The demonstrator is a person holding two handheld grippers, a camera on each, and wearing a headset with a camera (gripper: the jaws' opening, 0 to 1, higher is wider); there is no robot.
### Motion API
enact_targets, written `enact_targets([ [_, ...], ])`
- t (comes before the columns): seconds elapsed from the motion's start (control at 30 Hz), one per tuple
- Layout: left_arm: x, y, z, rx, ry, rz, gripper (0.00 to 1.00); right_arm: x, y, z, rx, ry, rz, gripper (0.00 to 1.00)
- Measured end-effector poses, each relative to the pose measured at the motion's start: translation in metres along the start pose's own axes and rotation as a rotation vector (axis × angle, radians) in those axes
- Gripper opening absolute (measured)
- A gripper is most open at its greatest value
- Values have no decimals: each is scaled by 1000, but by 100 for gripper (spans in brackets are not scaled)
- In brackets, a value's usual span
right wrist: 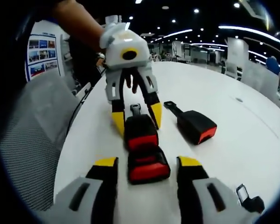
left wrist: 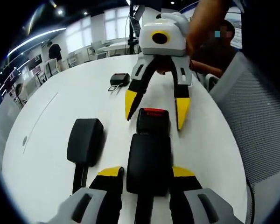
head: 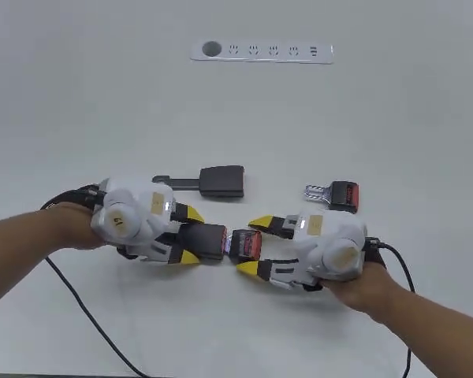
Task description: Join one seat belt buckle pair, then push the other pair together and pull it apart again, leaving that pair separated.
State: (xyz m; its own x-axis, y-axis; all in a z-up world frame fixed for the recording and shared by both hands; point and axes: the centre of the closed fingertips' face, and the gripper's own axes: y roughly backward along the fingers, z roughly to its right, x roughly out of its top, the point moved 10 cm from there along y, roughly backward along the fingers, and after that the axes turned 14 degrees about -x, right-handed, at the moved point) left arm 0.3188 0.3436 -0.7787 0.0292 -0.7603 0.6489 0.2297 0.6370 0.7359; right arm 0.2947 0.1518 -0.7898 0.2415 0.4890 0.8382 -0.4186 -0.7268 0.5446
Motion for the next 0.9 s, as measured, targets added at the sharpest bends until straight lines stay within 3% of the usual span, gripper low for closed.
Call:
enact_targets([
  [0.07, 4, 3, 2, -3, -3, 42, 48, 2, 1, -1, 24, -86, -26, 74],
  [0.1, 7, 5, 2, 10, 10, 50, 54, 3, 2, 0, 11, -74, -6, 83],
  [0.17, 13, 11, 1, 28, 8, 89, 64, 5, 8, 5, -24, -51, -2, 89],
  [0.23, 17, 16, 2, 29, 23, 108, 71, 7, 15, 11, -48, -75, 8, 90],
  [0.4, 26, 26, -6, 85, 26, 146, 71, 8, 31, 30, -111, -100, 5, 91],
  [0.53, 36, 31, -18, 117, 27, 164, 73, 4, 46, 53, -160, -123, 16, 92],
  [0.73, 48, 37, -39, 151, 19, 175, 72, -10, 68, 91, -238, -146, -6, 90],
  [0.9, 46, 37, -56, 180, 36, 167, 72, -26, 79, 114, -255, -132, -48, 88],
])
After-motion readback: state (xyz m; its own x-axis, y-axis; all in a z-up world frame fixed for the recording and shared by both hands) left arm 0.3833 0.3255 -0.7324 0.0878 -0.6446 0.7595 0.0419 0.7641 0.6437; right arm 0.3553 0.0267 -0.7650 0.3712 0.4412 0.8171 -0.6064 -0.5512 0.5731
